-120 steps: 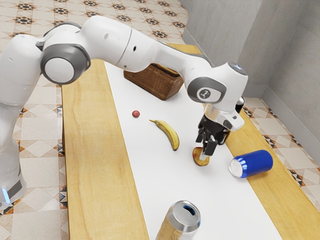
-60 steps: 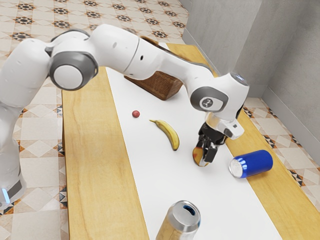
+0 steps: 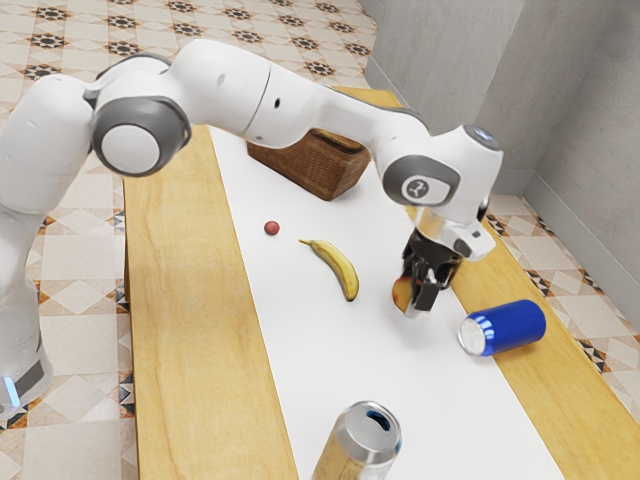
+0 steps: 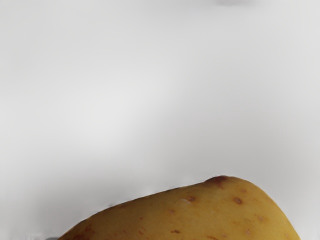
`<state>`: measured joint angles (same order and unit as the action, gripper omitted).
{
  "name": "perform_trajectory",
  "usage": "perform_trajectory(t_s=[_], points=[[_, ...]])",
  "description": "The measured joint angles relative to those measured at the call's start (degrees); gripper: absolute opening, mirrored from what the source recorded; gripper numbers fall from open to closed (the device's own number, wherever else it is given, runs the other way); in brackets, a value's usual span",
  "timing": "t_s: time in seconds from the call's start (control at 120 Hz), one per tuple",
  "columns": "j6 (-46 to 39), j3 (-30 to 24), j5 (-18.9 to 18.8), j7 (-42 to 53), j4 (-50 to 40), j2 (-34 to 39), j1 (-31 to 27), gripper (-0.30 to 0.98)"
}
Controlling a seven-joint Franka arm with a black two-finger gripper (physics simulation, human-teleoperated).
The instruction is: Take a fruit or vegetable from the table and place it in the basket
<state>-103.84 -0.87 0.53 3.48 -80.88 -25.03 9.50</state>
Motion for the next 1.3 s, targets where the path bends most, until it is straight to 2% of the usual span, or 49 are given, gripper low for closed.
perform_trajectory(t_s=[0.183, 0.283, 0.442, 0.583, 0.658, 0.775, 1.017, 1.1, 1.3], points=[[3.87, 0.22, -0.12, 0.06, 3.68, 4.53, -1.87, 0.47], [6.77, 0.22, -0.17, 0.14, 7.09, 6.07, -4.98, 0.47], [11.19, 0.24, -0.12, 0.21, 13.65, 7.78, -14.52, 0.48], [12.85, 0.2, -0.03, 0.2, 15.04, 7.43, -25.55, 0.47], [12.73, 0.17, -0.01, 0.24, 15.09, 6.15, -30.64, 0.48], [11.32, 0.18, 0.02, 0.3, 15.22, 2.53, -35.36, 0.47], [8.48, 0.2, -0.08, 0.56, 17.68, -0.7, -37.93, 0.47], [8.01, 0.06, 0.2, 0.65, 17.67, -0.66, -37.91, 0.58], [7.53, -0.01, 0.49, 0.51, 17.38, -0.19, -37.64, 0.65]])
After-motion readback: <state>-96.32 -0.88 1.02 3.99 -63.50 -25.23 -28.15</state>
